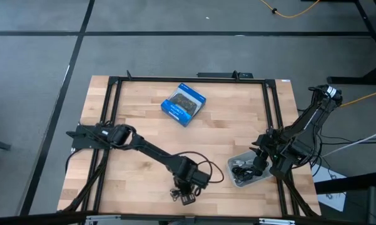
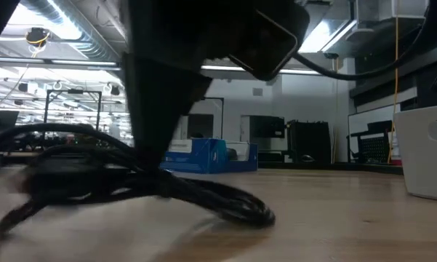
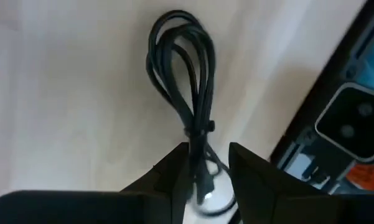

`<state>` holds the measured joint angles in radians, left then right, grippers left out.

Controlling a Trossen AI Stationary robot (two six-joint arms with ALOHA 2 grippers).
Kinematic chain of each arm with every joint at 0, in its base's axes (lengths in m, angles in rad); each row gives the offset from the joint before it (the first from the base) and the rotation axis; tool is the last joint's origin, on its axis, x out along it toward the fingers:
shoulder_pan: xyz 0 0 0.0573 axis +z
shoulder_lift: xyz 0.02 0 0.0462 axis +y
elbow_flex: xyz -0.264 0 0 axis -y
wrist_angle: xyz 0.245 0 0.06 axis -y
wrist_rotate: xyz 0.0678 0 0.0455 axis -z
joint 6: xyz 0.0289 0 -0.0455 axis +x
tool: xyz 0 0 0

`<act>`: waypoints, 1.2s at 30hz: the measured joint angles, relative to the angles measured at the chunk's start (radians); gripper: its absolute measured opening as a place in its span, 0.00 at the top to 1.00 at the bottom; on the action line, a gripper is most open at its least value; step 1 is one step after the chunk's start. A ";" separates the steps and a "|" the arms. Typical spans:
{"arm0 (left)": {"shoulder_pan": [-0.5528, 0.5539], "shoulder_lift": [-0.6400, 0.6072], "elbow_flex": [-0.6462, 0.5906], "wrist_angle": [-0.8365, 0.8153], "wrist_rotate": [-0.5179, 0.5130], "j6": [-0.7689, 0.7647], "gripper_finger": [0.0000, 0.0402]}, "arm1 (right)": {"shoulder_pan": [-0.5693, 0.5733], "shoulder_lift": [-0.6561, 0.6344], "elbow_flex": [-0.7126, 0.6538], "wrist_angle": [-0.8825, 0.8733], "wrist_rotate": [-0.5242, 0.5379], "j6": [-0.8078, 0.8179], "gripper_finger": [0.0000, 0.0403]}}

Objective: Pick and place USB-C Cables
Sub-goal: Put the black charger cable into the gray bin

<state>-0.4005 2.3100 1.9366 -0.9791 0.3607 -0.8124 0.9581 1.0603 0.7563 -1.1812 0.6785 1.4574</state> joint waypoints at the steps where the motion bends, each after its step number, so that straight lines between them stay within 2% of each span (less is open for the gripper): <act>1: -0.006 0.000 0.000 0.000 0.000 0.000 0.74 | 0.000 0.000 0.000 0.000 0.000 0.000 0.72; 5: -0.029 0.000 0.000 0.000 -0.005 -0.024 0.74 | 0.000 0.000 0.000 0.000 0.000 0.000 0.72; 11: -0.059 0.005 0.000 0.000 -0.093 -0.024 0.74 | 0.000 0.000 0.000 0.000 -0.023 0.000 0.72; 21: -0.060 0.027 -0.003 0.027 -0.095 -0.010 0.74 | 0.000 0.000 0.000 0.000 -0.028 0.000 0.72; 24: -0.061 0.037 -0.009 0.016 -0.105 0.005 0.78 | 0.000 0.000 0.000 -0.002 -0.028 0.000 0.72; 28: -0.050 0.042 -0.005 0.025 -0.106 0.008 0.95 | 0.000 0.000 0.000 -0.003 -0.028 0.000 0.72; 32: -0.023 0.036 0.019 -0.010 -0.120 0.054 0.95 | 0.000 0.000 0.000 -0.006 -0.028 0.000 0.72; 36: 0.016 0.011 0.137 -0.138 -0.250 0.149 0.95 | 0.000 0.000 0.000 -0.010 -0.027 0.000 0.72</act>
<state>-0.3845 2.3208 2.0732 -1.1175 0.1103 -0.6638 0.9580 1.0599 0.7567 -1.1908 0.6510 1.4570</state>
